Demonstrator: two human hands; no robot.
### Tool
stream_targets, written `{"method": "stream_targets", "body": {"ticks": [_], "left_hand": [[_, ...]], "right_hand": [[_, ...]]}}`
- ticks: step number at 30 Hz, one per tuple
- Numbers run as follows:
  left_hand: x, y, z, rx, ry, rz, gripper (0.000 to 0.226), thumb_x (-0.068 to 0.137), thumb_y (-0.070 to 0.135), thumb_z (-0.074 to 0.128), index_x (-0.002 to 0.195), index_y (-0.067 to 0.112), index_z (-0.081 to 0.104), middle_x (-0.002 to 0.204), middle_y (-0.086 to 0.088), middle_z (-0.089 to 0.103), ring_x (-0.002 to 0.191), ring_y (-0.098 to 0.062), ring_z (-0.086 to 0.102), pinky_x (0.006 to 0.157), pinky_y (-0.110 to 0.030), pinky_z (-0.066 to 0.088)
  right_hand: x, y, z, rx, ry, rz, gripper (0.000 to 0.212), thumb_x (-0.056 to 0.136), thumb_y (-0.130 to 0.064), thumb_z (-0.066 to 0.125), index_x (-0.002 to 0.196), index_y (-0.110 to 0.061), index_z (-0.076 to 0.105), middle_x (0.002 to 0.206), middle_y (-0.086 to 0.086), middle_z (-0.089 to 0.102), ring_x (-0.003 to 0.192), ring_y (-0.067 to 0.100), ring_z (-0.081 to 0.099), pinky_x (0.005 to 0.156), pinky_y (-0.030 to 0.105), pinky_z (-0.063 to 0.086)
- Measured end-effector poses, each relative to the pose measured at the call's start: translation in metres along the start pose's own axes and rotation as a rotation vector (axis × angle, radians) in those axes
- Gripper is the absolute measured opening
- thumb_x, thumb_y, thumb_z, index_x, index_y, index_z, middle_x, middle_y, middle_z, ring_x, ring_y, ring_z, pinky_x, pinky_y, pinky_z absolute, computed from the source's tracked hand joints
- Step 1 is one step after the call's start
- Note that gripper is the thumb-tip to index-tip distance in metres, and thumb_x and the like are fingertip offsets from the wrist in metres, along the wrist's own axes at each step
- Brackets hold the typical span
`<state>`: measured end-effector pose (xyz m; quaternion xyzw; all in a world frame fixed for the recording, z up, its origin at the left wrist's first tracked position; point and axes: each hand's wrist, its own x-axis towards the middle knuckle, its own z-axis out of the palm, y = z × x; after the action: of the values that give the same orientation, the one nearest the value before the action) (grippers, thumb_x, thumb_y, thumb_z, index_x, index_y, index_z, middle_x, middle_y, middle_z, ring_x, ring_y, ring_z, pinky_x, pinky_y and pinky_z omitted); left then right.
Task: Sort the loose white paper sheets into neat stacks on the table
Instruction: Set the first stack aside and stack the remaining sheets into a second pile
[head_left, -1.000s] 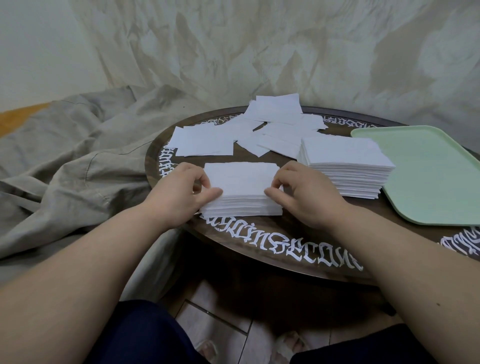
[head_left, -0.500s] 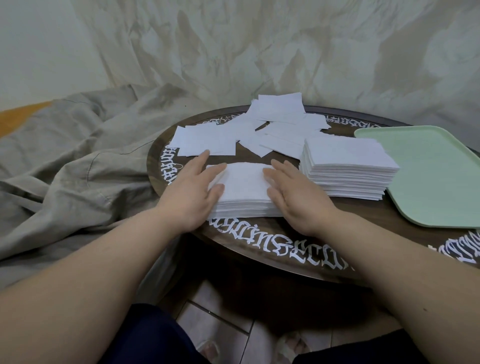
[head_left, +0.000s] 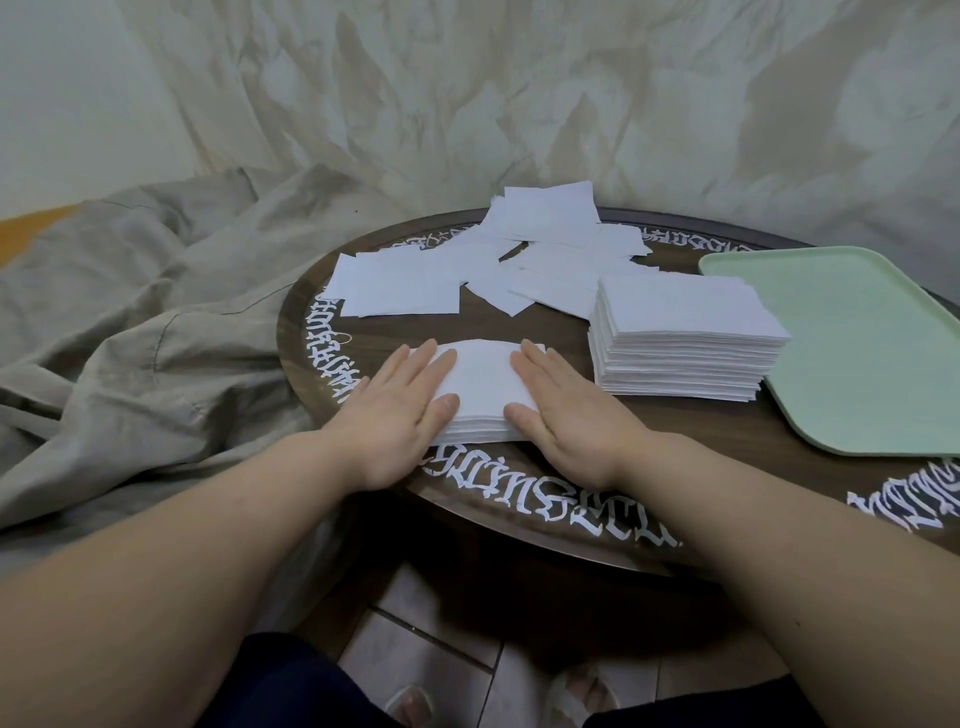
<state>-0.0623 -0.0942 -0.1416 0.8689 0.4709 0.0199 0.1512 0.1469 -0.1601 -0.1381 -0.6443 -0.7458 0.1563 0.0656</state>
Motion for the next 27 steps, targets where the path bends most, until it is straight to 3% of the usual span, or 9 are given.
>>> {"method": "stream_targets", "body": {"ticks": [7,12,16,21,24,27], "left_hand": [[-0.008,0.009,-0.005,0.025,-0.019,-0.049,0.061,0.099,0.05,0.021,0.152,0.029,0.0,0.16,0.006,-0.011,0.146,-0.013,-0.013,0.119,-0.047,0.005],[-0.008,0.002,-0.025,-0.066,0.202,-0.042,0.061,0.099,0.048,0.027,0.153,0.023,0.012,0.161,0.002,-0.001,0.147,-0.015,-0.009,0.12,-0.04,0.003],[0.004,-0.01,-0.044,-0.116,0.283,-0.025,0.057,0.099,0.042,0.035,0.151,0.021,0.022,0.161,0.001,0.006,0.148,-0.015,-0.003,0.118,-0.03,0.002],[0.038,-0.034,-0.066,-0.081,0.358,-0.068,0.054,0.096,0.038,0.049,0.146,0.022,0.035,0.158,0.001,0.021,0.146,-0.017,0.012,0.117,-0.031,0.012],[0.062,-0.047,-0.07,-0.027,0.324,-0.096,0.052,0.094,0.039,0.053,0.143,0.027,0.039,0.155,0.001,0.028,0.143,-0.02,0.02,0.116,-0.037,0.021],[0.089,-0.052,-0.068,0.011,0.265,-0.101,0.052,0.094,0.043,0.052,0.143,0.031,0.039,0.154,0.001,0.028,0.142,-0.021,0.02,0.116,-0.038,0.021]], "right_hand": [[-0.004,-0.003,-0.005,-0.02,-0.007,0.025,0.065,0.098,-0.051,0.021,0.152,-0.02,0.001,0.16,-0.004,-0.009,0.146,0.017,-0.011,0.12,0.039,0.006],[-0.006,-0.015,-0.029,0.037,0.206,-0.01,0.061,0.098,-0.047,0.031,0.151,-0.023,0.011,0.16,-0.004,0.001,0.146,0.012,-0.007,0.115,0.026,-0.001],[0.016,-0.03,-0.051,0.115,0.27,-0.003,0.06,0.098,-0.042,0.041,0.15,-0.025,0.017,0.159,-0.004,0.012,0.146,0.01,0.005,0.115,0.026,0.01],[0.07,-0.036,-0.075,0.09,0.244,0.033,0.064,0.093,-0.036,0.053,0.148,-0.02,0.024,0.153,-0.003,0.03,0.137,0.017,0.031,0.107,0.03,0.027],[0.105,-0.029,-0.072,0.029,0.171,0.126,0.071,0.088,-0.038,0.058,0.147,-0.017,0.024,0.152,0.004,0.028,0.139,0.024,0.024,0.109,0.036,0.029],[0.136,-0.017,-0.058,-0.036,0.102,0.327,0.077,0.086,-0.044,0.058,0.146,-0.015,0.02,0.156,0.011,0.01,0.143,0.034,0.006,0.112,0.045,0.025]]}}
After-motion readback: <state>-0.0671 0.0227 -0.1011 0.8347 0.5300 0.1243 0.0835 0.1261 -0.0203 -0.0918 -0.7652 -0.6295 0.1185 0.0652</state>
